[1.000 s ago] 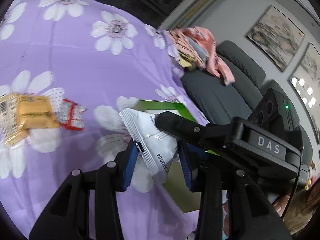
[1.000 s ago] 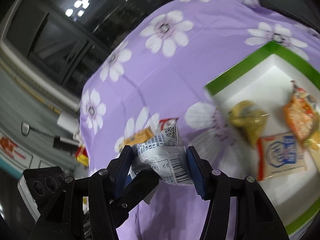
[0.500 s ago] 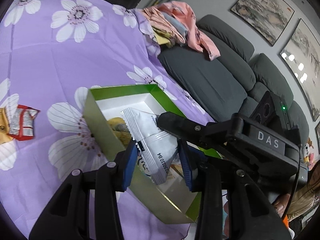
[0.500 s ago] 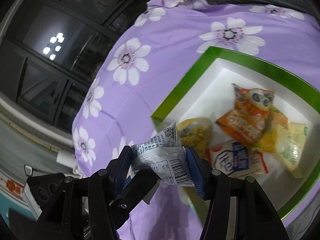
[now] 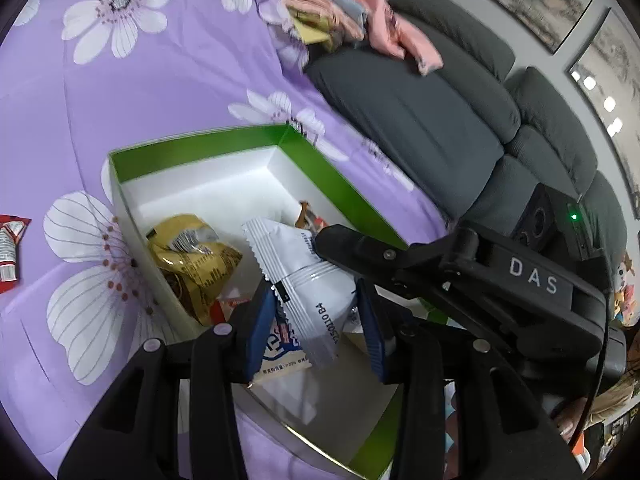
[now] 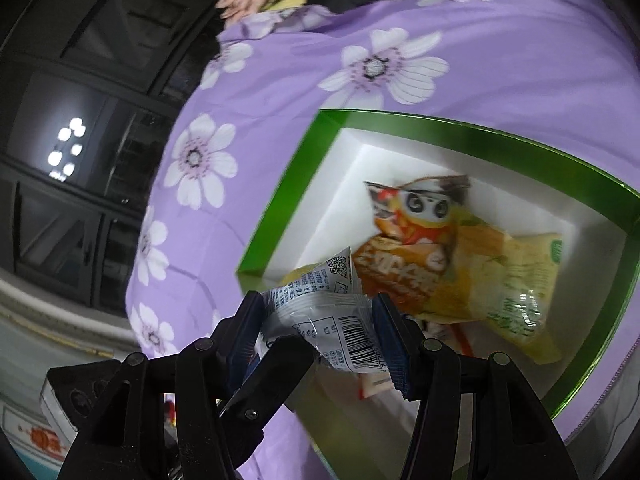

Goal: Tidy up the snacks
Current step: 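Carry the white packet with the right gripper over the white box, then lower the white packet into the box and open the right gripper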

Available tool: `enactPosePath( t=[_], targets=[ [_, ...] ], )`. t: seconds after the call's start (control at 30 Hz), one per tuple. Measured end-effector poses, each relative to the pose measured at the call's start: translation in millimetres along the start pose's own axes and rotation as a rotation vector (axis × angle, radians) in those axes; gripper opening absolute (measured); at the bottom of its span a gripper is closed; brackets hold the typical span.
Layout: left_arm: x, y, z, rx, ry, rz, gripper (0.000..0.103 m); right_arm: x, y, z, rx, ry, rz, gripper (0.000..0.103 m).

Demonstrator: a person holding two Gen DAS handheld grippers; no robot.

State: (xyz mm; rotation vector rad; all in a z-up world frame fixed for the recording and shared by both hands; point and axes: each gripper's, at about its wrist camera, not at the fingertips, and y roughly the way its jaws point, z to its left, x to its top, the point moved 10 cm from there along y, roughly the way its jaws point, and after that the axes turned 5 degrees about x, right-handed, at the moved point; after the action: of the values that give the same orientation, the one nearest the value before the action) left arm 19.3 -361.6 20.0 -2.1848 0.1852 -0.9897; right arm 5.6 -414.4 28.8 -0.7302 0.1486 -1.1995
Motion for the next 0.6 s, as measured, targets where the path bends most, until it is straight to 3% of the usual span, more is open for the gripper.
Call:
enactPosePath(
  t=[0.2,0.6],
  targets=[
    [-1.9,14.2,3.3,0.033,-0.001,0.047,0.04,3.7,9.0,-15.6,-0.04,0.036,0.015,0.058],
    [-0.6,19.0,7.7,0.043,-0.023,0.043,0.04,3.7,14.9,-20.5,-0.084,0.023,0.022,0.058]
  ],
)
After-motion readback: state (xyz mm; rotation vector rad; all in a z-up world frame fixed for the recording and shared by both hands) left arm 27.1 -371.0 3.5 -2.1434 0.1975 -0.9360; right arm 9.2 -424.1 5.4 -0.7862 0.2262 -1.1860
